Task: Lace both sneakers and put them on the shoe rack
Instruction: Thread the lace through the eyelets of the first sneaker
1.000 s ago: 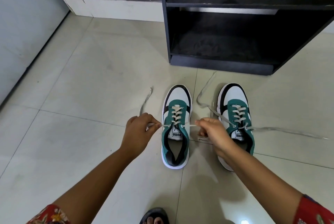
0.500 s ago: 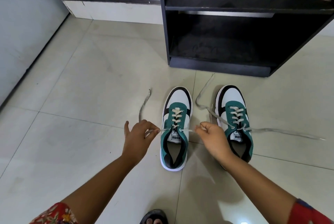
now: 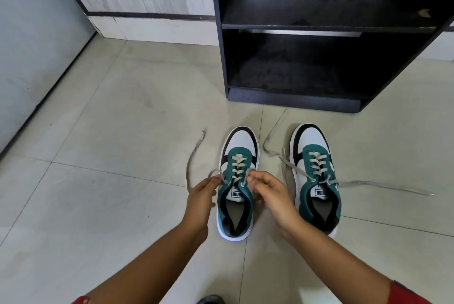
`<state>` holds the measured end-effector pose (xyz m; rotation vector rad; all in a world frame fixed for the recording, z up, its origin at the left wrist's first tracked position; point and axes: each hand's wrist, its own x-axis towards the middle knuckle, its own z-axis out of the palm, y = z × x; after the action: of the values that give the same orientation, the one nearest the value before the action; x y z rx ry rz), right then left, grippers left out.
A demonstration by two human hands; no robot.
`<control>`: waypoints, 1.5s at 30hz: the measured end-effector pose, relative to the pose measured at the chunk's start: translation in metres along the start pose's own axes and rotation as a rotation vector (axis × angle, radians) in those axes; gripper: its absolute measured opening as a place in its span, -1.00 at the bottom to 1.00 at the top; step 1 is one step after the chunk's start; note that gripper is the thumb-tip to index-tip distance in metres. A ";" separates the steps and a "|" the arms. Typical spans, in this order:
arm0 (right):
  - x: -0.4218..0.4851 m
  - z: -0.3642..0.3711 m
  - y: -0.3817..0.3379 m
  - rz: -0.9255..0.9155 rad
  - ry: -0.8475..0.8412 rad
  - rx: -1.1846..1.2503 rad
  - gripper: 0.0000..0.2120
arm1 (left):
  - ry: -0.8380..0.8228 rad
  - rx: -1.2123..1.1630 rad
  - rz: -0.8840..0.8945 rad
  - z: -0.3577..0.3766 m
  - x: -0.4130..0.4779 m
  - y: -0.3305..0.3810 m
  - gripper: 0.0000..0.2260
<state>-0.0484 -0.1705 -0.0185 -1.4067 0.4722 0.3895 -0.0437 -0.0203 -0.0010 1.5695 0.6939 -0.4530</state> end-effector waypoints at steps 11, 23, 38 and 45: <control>0.007 0.008 -0.001 0.144 0.010 0.387 -0.80 | -0.069 -0.008 0.072 0.005 0.013 0.009 -0.79; 0.018 -0.008 -0.010 0.160 -0.033 0.085 -0.66 | -0.145 0.108 0.270 -0.011 0.017 0.012 -0.77; -0.015 -0.006 -0.051 -0.514 -0.078 -0.669 -0.95 | -0.133 0.451 0.952 -0.008 0.016 0.042 -0.82; -0.017 -0.002 -0.027 -0.728 0.097 -1.013 -0.64 | -0.100 0.846 0.647 -0.005 0.010 0.061 -0.72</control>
<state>-0.0489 -0.1760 0.0130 -2.4509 -0.2470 -0.0791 0.0035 -0.0151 0.0388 2.4138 -0.1573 -0.3392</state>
